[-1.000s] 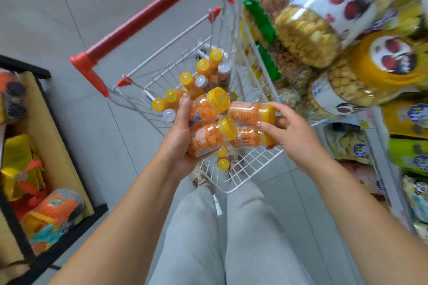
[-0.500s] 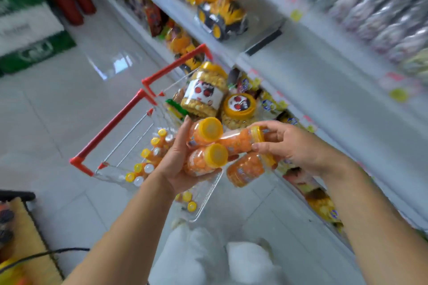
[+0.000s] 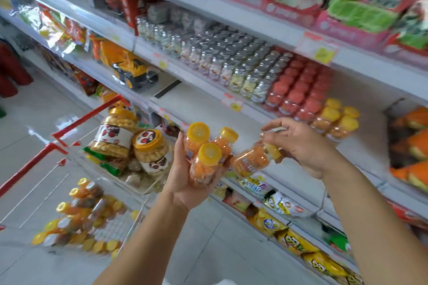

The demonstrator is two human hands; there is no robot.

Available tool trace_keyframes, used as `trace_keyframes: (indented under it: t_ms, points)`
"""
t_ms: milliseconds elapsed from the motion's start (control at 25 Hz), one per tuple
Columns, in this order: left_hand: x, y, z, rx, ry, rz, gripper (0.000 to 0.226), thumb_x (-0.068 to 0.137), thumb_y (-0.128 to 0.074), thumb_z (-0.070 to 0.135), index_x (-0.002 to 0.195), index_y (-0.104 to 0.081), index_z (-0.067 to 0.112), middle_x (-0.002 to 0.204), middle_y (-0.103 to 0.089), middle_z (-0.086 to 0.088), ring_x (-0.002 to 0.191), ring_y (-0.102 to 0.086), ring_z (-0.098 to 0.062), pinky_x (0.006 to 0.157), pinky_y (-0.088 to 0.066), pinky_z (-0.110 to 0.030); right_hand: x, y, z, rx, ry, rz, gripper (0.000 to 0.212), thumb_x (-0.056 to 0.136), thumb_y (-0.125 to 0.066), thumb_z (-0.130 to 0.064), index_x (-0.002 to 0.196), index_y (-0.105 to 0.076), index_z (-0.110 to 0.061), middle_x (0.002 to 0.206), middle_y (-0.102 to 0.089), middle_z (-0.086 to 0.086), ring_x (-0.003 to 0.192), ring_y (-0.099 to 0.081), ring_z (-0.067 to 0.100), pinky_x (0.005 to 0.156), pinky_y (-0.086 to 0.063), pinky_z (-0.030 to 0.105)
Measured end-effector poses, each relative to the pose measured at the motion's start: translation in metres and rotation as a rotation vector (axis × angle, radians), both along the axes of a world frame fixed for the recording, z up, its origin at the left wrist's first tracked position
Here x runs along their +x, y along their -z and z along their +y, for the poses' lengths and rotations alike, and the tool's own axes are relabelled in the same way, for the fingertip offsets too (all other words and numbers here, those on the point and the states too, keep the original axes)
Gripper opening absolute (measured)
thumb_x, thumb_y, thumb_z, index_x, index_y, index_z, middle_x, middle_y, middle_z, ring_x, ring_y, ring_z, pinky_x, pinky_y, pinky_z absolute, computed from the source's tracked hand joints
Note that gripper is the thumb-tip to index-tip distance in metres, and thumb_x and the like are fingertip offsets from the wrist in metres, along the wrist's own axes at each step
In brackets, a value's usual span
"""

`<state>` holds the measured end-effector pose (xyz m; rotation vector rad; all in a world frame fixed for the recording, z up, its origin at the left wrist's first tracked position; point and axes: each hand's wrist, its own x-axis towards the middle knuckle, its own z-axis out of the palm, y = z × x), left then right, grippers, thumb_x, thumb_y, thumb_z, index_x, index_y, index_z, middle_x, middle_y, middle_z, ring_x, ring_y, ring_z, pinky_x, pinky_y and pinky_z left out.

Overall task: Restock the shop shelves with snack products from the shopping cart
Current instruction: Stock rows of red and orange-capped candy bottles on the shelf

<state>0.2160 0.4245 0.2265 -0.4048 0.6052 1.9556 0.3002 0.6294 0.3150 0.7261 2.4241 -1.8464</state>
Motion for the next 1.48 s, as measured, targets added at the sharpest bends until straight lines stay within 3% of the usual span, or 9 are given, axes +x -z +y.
trace_keyframes:
  t_ms: [240,480,560,760,880,1080,1240,1360,1480]
  points:
    - [0.029,-0.021,0.1,0.126,0.088,-0.092,0.086,0.066,-0.057,0.079,0.122,-0.065,0.014,0.133,-0.063,-0.012,0.1,-0.068,-0.022,0.058,-0.061,-0.026,0.051,0.012,0.052,-0.167,0.382,0.118,0.017,0.095,-0.06,-0.019,0.087,-0.072,-0.01,0.08,-0.069,0.006,0.064,-0.06,0.014,0.051,-0.049,0.023]
    - [0.025,-0.03,0.159,0.12,0.224,-0.071,0.086,0.069,-0.058,0.078,0.128,-0.065,0.016,0.128,-0.066,-0.013,0.094,-0.071,-0.027,0.06,-0.061,-0.026,0.091,0.016,0.083,-0.354,0.535,0.246,0.026,0.083,-0.066,-0.013,0.107,-0.07,-0.005,0.092,-0.073,0.009,0.078,-0.064,0.018,0.063,-0.054,0.026]
    - [0.021,-0.027,0.169,0.161,0.273,-0.082,0.085,0.068,-0.062,0.076,0.127,-0.066,0.015,0.124,-0.066,-0.009,0.102,-0.067,-0.025,0.062,-0.061,-0.024,0.11,0.013,0.104,-0.229,0.598,0.257,0.052,0.068,-0.08,-0.029,0.115,-0.069,-0.01,0.104,-0.073,0.01,0.092,-0.069,0.02,0.077,-0.056,0.033]
    - [0.004,-0.021,0.175,0.2,0.325,-0.097,0.079,0.073,-0.059,0.079,0.11,-0.074,0.011,0.117,-0.068,-0.006,0.106,-0.064,-0.023,0.061,-0.06,-0.022,0.123,-0.007,0.169,0.566,0.739,-0.005,0.037,0.092,-0.065,-0.02,0.128,-0.057,-0.025,0.12,-0.06,-0.007,0.11,-0.058,0.014,0.096,-0.046,0.034]
    - [0.003,-0.02,0.18,0.199,0.309,-0.096,0.079,0.074,-0.059,0.079,0.111,-0.074,0.011,0.119,-0.068,-0.007,0.106,-0.065,-0.024,0.057,-0.06,-0.024,0.098,0.014,0.221,0.673,0.638,-0.118,0.033,0.09,-0.068,-0.022,0.122,-0.059,-0.023,0.124,-0.062,0.002,0.112,-0.058,0.021,0.1,-0.046,0.042]
    - [0.008,-0.012,0.183,0.209,0.237,-0.095,0.082,0.075,-0.058,0.08,0.126,-0.065,0.017,0.123,-0.067,-0.006,0.108,-0.066,-0.023,0.056,-0.06,-0.025,0.071,0.036,0.26,0.323,0.608,-0.071,0.015,0.095,-0.062,-0.03,0.109,-0.061,-0.033,0.119,-0.063,0.0,0.105,-0.063,0.024,0.085,-0.055,0.041]
    - [0.009,-0.004,0.185,0.24,0.182,-0.109,0.081,0.073,-0.059,0.081,0.117,-0.071,0.013,0.125,-0.067,-0.005,0.112,-0.064,-0.022,0.058,-0.06,-0.024,0.065,0.049,0.273,-0.01,0.759,0.036,0.027,0.097,-0.059,-0.024,0.12,-0.059,-0.011,0.116,-0.063,0.012,0.096,-0.067,0.024,0.074,-0.059,0.041]
    - [0.01,-0.002,0.186,0.263,0.169,-0.088,0.082,0.074,-0.057,0.081,0.106,-0.076,0.008,0.123,-0.067,-0.005,0.112,-0.063,-0.021,0.062,-0.061,-0.022,0.037,0.04,0.284,-0.038,0.675,0.064,0.009,0.097,-0.057,-0.02,0.096,-0.063,-0.013,0.089,-0.066,0.009,0.069,-0.067,0.017,0.051,-0.057,0.029]
    - [0.011,0.0,0.184,0.282,0.137,-0.085,0.083,0.071,-0.059,0.081,0.109,-0.075,0.008,0.126,-0.066,-0.005,0.111,-0.065,-0.021,0.064,-0.061,-0.022,-0.001,0.027,0.284,0.007,0.551,0.025,0.011,0.099,-0.053,-0.022,0.091,-0.061,-0.022,0.088,-0.064,0.0,0.077,-0.061,0.015,0.053,-0.053,0.024]
